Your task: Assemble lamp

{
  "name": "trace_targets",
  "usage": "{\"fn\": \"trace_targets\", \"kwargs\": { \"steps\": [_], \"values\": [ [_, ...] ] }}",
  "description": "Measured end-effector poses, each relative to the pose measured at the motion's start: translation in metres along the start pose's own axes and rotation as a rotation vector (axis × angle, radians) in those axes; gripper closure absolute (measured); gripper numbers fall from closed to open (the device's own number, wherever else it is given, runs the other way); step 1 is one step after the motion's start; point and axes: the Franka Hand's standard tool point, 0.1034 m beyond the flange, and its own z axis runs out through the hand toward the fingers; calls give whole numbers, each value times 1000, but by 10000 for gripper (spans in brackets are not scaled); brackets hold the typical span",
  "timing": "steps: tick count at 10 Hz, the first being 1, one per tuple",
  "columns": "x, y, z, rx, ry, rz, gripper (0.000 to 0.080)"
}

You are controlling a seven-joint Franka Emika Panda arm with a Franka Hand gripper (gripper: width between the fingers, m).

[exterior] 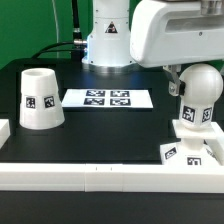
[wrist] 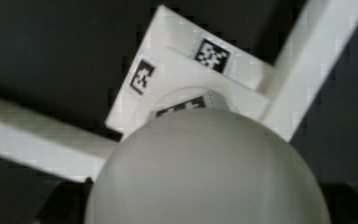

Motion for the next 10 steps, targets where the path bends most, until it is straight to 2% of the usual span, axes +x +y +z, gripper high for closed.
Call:
{"fn": "trace_targets", "kwargs": {
  "steps": [5, 10],
  "values": [
    [3, 2, 0, 22, 12, 427, 222],
    [3, 2, 0, 28, 8, 734, 222]
  ]
}}
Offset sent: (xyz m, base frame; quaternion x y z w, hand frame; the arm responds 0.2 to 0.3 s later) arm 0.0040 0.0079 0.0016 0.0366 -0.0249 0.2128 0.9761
